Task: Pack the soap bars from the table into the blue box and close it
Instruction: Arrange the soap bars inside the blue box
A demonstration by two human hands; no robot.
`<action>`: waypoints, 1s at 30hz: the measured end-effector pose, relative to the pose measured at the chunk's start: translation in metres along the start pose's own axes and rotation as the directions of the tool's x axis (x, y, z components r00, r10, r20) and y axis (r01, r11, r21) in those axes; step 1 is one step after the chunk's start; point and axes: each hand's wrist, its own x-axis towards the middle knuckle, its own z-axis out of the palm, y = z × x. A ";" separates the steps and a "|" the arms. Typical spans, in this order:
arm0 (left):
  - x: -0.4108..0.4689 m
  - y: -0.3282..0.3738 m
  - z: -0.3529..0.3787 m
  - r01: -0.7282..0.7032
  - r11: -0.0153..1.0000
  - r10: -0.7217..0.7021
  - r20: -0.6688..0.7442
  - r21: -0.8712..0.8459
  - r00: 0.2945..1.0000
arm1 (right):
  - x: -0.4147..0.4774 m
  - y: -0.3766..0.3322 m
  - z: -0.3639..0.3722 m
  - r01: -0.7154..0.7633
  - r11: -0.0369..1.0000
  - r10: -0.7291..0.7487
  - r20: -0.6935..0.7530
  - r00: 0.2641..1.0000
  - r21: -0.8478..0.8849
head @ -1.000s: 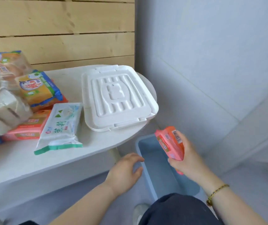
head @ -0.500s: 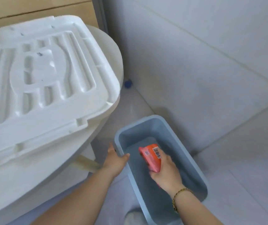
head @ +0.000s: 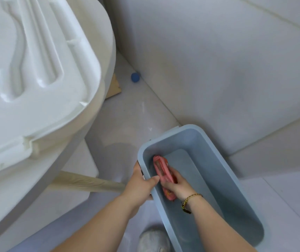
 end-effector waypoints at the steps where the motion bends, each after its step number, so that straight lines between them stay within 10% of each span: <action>1: 0.000 -0.001 0.000 0.002 1.000 -0.002 0.000 -0.007 1.000 | 0.000 0.001 0.001 0.002 1.000 -0.002 0.029 1.000 0.005; 10: 0.003 -0.006 -0.001 0.011 1.000 -0.012 -0.008 -0.029 1.000 | 0.006 -0.004 0.012 0.032 0.982 -0.020 0.064 0.998 -0.187; 19: 0.003 -0.004 -0.001 0.011 1.000 -0.011 0.000 0.013 1.000 | 0.016 -0.001 0.013 0.077 0.717 -0.097 0.011 0.995 -0.692; 30: -0.017 0.011 -0.006 -0.046 0.933 0.103 -0.144 0.358 0.984 | -0.009 -0.021 -0.002 0.029 0.945 -0.112 -0.242 0.964 -0.325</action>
